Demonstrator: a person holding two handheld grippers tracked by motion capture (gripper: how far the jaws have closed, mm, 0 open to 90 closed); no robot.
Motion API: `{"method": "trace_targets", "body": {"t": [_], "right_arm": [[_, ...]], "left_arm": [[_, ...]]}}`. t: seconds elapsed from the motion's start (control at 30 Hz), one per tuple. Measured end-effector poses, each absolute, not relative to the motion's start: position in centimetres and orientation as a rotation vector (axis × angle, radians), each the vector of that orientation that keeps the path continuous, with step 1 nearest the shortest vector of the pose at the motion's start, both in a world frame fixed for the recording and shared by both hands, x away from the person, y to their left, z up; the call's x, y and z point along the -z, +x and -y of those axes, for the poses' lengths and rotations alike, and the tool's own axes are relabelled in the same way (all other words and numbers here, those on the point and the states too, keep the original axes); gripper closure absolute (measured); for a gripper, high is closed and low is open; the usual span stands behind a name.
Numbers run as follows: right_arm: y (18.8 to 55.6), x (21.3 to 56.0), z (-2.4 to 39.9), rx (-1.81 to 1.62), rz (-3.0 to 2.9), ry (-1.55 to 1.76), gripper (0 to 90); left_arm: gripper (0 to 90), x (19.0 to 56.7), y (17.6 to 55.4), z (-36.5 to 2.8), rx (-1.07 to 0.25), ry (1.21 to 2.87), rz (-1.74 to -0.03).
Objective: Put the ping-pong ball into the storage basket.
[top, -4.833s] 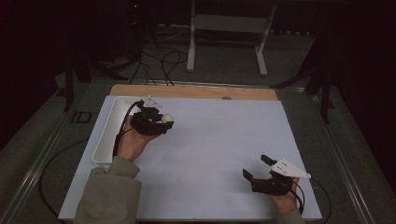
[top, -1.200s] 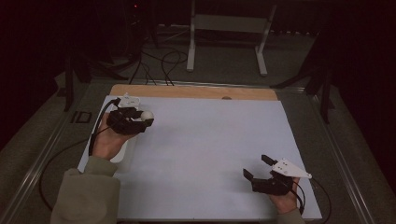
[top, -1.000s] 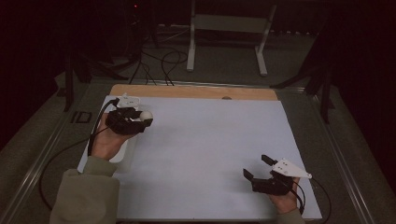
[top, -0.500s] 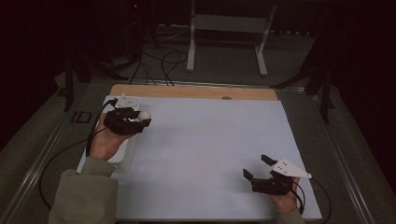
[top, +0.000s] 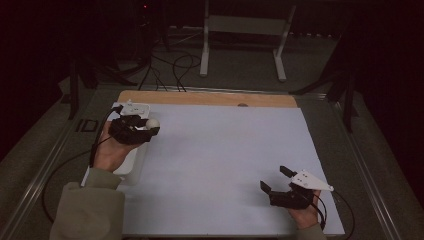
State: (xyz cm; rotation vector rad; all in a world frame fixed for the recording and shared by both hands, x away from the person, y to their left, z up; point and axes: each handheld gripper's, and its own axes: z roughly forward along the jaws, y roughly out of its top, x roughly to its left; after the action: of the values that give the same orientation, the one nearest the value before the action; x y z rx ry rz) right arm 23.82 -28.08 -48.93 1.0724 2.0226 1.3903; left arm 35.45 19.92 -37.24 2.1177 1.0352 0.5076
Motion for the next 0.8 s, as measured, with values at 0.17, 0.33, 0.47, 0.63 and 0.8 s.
{"method": "trace_targets", "body": {"t": [0.17, 0.33, 0.47, 0.63, 0.8], "right_arm": [[23.8, 48.9, 28.1, -1.390, -2.023, 1.074, 7.9], [23.8, 48.9, 28.1, -1.389, -2.023, 1.074, 7.9], [23.8, 48.9, 28.1, -1.388, -2.022, 1.074, 7.9], [23.8, 48.9, 28.1, -1.388, -2.021, 1.075, 7.9], [23.8, 48.9, 28.1, -1.387, -2.023, 1.075, 7.9]], "left_arm": [[51.5, 37.3, 35.4, -20.1, -0.510, 2.120, -1.037], [51.6, 37.3, 35.3, -20.4, -0.515, 2.117, -1.044], [51.5, 37.4, 35.3, -20.6, -0.515, 2.114, -1.048], [51.6, 37.5, 35.2, -20.8, -0.515, 2.114, -1.056], [51.6, 37.6, 35.0, -21.1, -0.518, 2.114, -1.062]]}}
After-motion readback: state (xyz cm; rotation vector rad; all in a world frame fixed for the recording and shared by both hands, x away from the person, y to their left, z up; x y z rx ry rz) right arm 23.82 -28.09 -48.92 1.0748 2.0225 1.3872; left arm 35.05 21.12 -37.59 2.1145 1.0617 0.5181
